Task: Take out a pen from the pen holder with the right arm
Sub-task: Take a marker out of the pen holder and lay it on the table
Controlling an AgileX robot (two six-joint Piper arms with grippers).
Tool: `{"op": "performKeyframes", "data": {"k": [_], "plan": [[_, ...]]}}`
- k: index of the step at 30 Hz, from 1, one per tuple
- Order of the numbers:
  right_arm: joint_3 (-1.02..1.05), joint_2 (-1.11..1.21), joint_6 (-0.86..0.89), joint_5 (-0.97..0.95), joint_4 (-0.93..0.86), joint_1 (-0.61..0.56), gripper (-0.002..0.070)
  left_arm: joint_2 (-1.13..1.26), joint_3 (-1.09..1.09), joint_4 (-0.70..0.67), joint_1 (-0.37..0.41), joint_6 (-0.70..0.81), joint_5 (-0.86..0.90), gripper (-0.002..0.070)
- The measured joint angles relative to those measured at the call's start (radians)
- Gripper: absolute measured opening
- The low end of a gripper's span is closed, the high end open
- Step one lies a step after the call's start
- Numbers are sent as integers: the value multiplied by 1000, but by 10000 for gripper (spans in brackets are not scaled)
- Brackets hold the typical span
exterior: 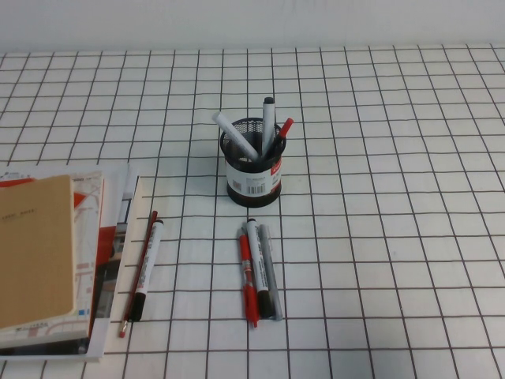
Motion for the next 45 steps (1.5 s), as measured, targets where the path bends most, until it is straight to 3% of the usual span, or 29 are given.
{"op": "performKeyframes", "data": {"k": [11, 15, 19, 27, 30, 37, 45], "plan": [[-180, 361, -12, -316, 49, 357, -16, 0, 0, 0, 0, 0, 0, -4], [-286, 504, -96, -402, 54, 472, -7, 0, 0, 0, 0, 0, 0, -4], [-435, 637, -233, -421, 58, 541, 47, 0, 0, 0, 0, 0, 0, -4], [-673, 887, -458, -465, 60, 564, 268, 0, 0, 0, 0, 0, 0, -4], [-744, 967, -538, -469, 60, 566, 319, 0, 0, 0, 0, 0, 0, -4], [-890, 1124, -668, -475, 60, 568, 342, 0, 0, 0, 0, 0, 0, -4], [-1036, 1244, -689, -516, 60, 568, 342, 0, 0, 0, 0, 0, 0, -4]]}}
